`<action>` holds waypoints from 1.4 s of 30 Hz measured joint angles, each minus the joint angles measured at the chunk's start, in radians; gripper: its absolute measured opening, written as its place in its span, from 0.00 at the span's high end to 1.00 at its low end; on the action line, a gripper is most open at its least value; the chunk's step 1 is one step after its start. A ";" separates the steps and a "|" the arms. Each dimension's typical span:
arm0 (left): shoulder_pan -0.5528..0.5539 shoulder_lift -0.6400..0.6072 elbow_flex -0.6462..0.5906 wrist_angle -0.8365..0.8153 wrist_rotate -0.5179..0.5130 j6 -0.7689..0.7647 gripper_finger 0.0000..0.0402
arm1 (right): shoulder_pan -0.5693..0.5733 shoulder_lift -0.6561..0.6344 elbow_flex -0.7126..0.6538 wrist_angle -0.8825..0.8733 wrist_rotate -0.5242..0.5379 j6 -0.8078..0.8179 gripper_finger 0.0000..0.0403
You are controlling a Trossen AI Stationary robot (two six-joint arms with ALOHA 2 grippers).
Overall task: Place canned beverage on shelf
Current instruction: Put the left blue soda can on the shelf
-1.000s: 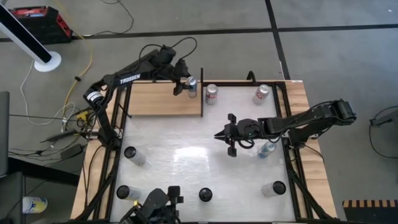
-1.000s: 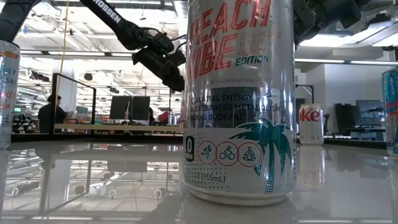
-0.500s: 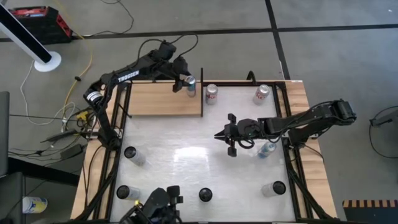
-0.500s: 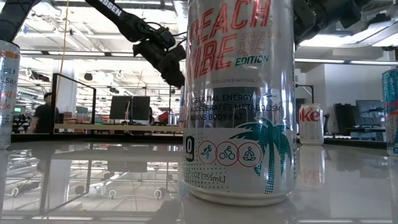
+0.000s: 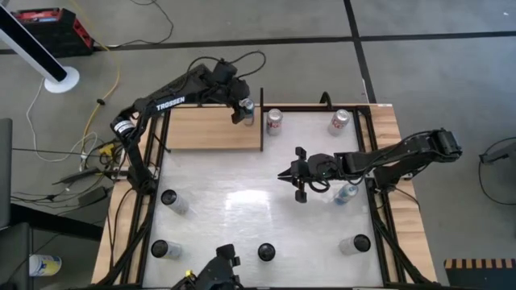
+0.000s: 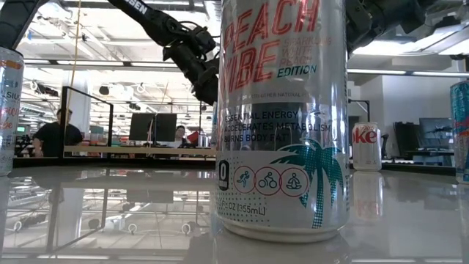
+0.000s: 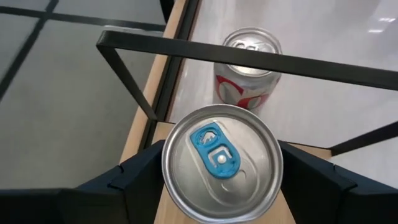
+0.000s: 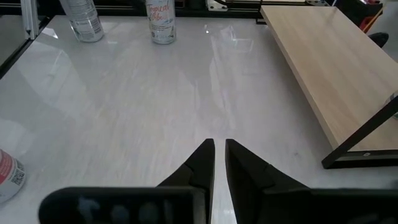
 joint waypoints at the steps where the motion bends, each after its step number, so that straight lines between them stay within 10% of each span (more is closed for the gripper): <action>1: -0.005 0.000 0.000 0.000 -0.016 0.000 0.35 | 0.000 0.000 0.000 0.000 0.000 0.000 0.84; 16: 0.006 0.000 -0.001 0.034 -0.040 0.114 0.45 | 0.001 0.000 0.000 0.000 0.000 0.001 0.84; 27: 0.145 0.000 -0.001 0.038 0.338 0.287 0.45 | 0.001 0.000 0.000 0.000 0.000 0.000 0.84; 42: 0.153 0.000 -0.001 -0.004 0.352 0.375 0.45 | 0.000 0.000 0.000 0.008 -0.001 0.001 0.84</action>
